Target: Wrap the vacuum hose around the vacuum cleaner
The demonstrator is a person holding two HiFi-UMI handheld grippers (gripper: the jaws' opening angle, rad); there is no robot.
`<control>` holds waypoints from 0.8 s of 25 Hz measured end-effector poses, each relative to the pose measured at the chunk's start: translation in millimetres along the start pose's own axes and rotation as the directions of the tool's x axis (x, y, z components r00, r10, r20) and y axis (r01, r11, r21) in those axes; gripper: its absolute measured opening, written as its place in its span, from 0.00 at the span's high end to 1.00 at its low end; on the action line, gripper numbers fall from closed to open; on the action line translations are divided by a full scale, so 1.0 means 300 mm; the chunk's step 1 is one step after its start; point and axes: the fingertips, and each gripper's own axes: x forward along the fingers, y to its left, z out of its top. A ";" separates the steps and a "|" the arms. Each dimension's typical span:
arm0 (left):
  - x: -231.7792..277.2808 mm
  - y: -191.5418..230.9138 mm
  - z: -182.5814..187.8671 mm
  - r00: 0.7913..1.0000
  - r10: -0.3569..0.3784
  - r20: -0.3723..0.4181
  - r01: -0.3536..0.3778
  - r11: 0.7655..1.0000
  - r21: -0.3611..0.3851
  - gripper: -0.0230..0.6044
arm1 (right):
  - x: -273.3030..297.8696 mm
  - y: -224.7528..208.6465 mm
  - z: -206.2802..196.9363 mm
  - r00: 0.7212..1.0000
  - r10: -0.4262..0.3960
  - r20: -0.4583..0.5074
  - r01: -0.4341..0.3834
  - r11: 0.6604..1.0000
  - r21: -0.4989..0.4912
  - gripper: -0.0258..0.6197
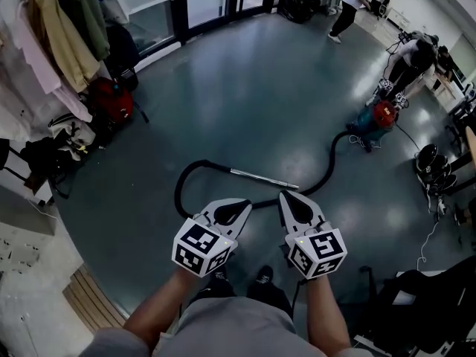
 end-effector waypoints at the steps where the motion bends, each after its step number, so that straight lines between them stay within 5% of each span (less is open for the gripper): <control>1: 0.016 0.018 0.007 1.000 0.005 0.000 -0.005 1.000 -0.003 0.95 | 0.021 -0.014 0.009 1.000 0.005 0.000 -0.005 1.000 -0.003 0.96; 20: 0.542 0.083 0.196 0.981 0.193 -0.011 -0.193 0.981 0.004 0.95 | 0.215 -0.579 0.091 0.977 0.210 0.025 -0.210 0.978 -0.007 0.96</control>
